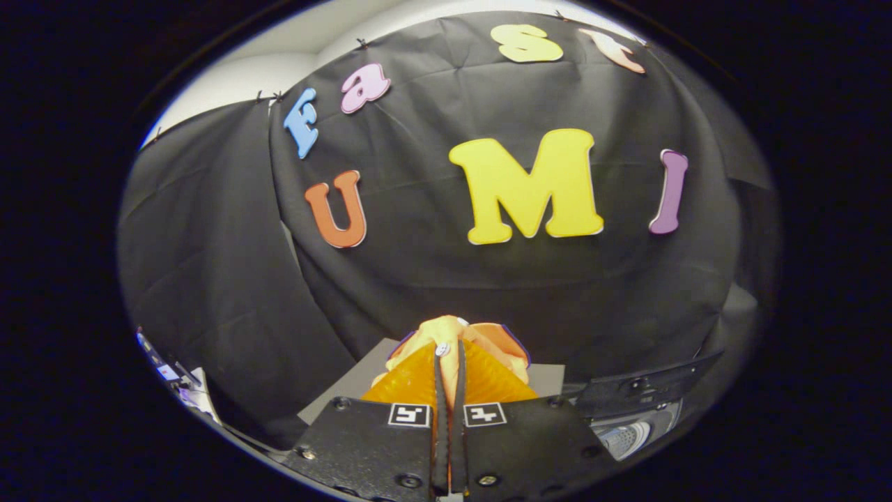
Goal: Put the clothes into the washing machine and then close the washing machine lid.
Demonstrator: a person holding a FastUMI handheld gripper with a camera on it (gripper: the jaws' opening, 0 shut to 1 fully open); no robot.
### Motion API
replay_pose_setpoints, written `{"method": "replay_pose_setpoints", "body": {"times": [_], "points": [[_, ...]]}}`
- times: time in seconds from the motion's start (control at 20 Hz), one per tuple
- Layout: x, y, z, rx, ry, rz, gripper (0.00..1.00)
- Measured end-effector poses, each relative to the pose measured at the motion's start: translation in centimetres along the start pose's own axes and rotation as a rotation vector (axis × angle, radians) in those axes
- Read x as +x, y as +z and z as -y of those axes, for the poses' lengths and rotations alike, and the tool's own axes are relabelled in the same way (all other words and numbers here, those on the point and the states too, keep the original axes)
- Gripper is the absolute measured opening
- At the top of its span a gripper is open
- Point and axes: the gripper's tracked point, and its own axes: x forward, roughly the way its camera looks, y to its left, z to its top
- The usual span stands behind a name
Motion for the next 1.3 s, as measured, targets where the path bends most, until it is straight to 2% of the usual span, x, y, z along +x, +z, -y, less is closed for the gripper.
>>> {"method": "replay_pose_setpoints", "body": {"times": [0.55,0.85,1.05,1.3], "points": [[-5.3,1.4,15.5,0.023,-0.229,0.036,0.05],[-9.1,2.4,22.0,0.057,-0.329,0.064,0.05],[-10.7,1.4,25.0,0.076,-0.372,0.060,0.05],[-10.2,-2.3,27.3,0.100,-0.407,0.023,0.05]]}}
